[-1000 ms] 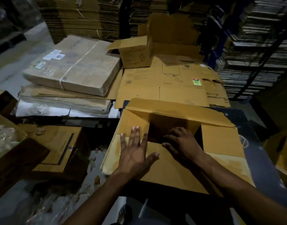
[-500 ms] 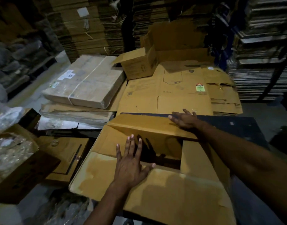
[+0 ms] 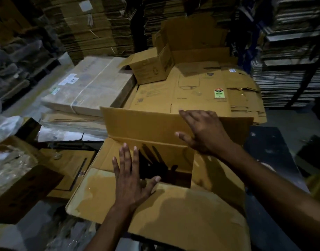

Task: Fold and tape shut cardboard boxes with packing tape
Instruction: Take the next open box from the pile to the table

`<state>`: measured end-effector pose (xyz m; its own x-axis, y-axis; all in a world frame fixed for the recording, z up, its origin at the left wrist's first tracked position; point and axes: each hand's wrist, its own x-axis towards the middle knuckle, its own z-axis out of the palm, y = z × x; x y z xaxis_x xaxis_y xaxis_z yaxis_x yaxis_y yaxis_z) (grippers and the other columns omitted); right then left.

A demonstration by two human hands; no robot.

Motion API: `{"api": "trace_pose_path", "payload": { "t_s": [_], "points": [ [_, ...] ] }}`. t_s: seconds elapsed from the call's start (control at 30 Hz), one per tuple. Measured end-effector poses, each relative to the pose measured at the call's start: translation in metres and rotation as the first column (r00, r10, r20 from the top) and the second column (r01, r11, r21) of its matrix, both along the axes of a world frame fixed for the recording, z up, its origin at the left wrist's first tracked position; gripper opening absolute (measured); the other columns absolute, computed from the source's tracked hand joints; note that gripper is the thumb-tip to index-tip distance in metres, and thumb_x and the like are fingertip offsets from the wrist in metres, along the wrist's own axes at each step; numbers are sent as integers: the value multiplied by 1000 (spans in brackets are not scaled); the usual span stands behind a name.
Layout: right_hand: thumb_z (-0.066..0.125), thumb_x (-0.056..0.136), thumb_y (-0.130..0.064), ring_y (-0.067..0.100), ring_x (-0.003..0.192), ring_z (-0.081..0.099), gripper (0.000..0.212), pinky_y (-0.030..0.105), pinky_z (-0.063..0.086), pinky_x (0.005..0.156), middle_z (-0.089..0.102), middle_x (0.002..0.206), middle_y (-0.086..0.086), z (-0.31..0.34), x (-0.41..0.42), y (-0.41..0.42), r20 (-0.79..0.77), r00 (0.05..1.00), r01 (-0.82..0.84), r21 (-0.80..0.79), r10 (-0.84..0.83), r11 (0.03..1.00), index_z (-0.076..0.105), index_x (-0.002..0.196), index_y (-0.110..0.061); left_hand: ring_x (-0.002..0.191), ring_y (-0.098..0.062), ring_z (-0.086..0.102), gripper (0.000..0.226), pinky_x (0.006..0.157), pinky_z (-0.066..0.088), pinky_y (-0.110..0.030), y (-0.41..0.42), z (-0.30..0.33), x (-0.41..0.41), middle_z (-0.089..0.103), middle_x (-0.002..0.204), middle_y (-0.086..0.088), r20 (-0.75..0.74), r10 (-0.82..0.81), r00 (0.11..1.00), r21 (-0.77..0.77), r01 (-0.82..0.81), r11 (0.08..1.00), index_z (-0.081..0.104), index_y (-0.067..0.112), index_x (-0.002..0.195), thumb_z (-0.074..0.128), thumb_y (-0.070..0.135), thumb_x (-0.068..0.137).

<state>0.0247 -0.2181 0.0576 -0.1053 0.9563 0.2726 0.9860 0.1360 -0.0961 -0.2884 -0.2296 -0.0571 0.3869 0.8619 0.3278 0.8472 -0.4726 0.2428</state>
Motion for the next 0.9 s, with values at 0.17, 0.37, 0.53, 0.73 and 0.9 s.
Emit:
{"api": "trace_pose_path", "payload": {
  "t_s": [0.17, 0.37, 0.53, 0.73, 0.9],
  "points": [
    [47, 103, -65, 24, 136, 54, 73, 50, 42, 115, 55, 154, 2, -7, -33, -75, -60, 998, -42, -108, 36, 993, 34, 164, -26, 164, -56, -7, 122, 125, 2, -81, 4, 16, 10, -9, 177, -34, 77, -121, 990, 130, 111, 985, 18, 0, 171, 60, 80, 89],
    [23, 100, -84, 27, 160, 28, 83, 55, 29, 125, 36, 171, 0, -65, -49, -128, -50, 996, 48, -333, -68, 942, 36, 165, -33, 169, -30, -13, 107, 127, -3, -78, 25, 18, -2, -12, 183, -7, -277, -321, 906, -95, 306, 947, 15, 30, 176, 29, 97, 94],
    [18, 85, -101, 28, 161, -27, 107, 66, -6, 127, -21, 176, 1, -95, -57, -164, 26, 965, 248, -414, -261, 876, -6, 169, -39, 165, -22, -29, 118, 129, -12, -70, 25, -13, -9, -33, 178, -2, -356, -448, 820, -329, 339, 882, -15, 32, 173, 18, 105, 86],
    [19, 90, -96, 26, 163, -20, 97, 67, -3, 127, -14, 178, 1, -101, -45, -144, 28, 949, 296, -418, -313, 859, 10, 170, -41, 163, -19, -33, 112, 128, -13, -70, 38, -17, 6, -36, 177, 0, -309, -447, 839, -355, 334, 873, -19, 33, 172, 10, 102, 89],
    [21, 92, -94, 26, 165, -3, 92, 65, -3, 128, 1, 179, 2, -99, -26, -91, -22, 954, 267, -402, -300, 876, 21, 167, -40, 166, -19, -26, 113, 131, -11, -66, 82, -16, 23, -29, 179, 1, -310, -364, 878, -363, 245, 899, -7, 36, 175, 8, 104, 86]
  ]
}}
